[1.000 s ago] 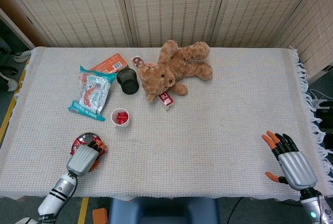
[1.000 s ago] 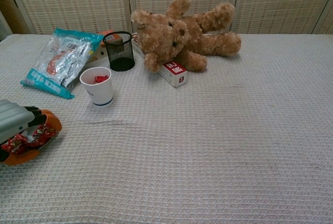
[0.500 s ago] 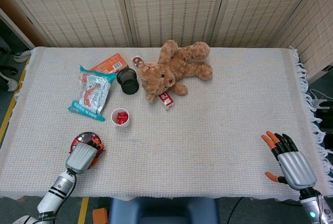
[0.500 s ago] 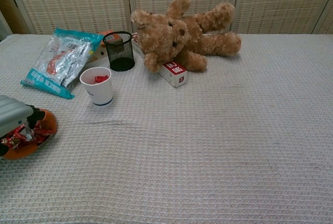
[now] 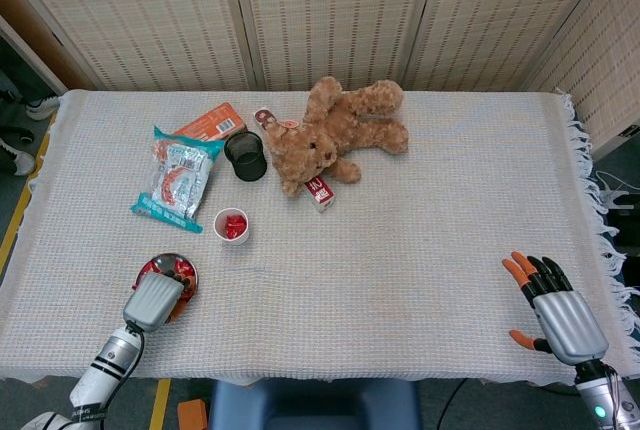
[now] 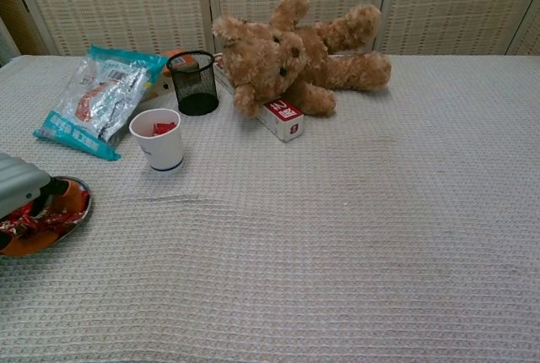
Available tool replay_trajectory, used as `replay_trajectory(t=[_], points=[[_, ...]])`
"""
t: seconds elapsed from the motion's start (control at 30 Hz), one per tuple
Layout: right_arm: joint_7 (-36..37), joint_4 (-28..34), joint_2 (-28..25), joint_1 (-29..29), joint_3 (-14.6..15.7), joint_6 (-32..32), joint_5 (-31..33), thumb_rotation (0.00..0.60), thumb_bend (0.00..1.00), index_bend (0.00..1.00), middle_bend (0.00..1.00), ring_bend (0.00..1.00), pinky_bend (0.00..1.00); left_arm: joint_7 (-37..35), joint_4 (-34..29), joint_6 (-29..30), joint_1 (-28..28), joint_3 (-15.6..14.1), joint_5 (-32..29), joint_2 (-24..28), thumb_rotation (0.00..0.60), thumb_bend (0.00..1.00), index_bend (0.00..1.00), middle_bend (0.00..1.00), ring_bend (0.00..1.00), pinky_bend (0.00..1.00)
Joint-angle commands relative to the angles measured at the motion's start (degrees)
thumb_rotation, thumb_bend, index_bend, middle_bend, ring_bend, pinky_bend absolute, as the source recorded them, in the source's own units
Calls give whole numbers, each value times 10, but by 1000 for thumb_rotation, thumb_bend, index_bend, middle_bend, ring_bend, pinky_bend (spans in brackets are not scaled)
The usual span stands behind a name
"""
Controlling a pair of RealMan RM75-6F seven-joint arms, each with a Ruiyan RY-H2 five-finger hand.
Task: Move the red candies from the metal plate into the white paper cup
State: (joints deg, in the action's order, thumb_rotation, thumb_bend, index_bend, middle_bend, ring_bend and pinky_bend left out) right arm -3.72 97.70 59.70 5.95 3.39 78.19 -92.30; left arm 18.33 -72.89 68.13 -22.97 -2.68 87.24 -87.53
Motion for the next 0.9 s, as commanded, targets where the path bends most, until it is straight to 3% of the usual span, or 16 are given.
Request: replay_trajectory(t=[0.03,0.4,0.9], points=[[-1,0,0,0,0,0,0,600,50,0,0,0,0,-2,3,-1,0,1,0,-1,600,384,465,545,531,1000],[-3,0,1,1,0,-2,2,600,50,0,0,0,0,-13,11,-1,2,5,-2,-2,600,411,549,610,601,1000],[-4,0,2,1,0,-4,3,600,50,0,0,0,0,-47,1,9,2,11,4,10,600,432,575,635,621,1000]])
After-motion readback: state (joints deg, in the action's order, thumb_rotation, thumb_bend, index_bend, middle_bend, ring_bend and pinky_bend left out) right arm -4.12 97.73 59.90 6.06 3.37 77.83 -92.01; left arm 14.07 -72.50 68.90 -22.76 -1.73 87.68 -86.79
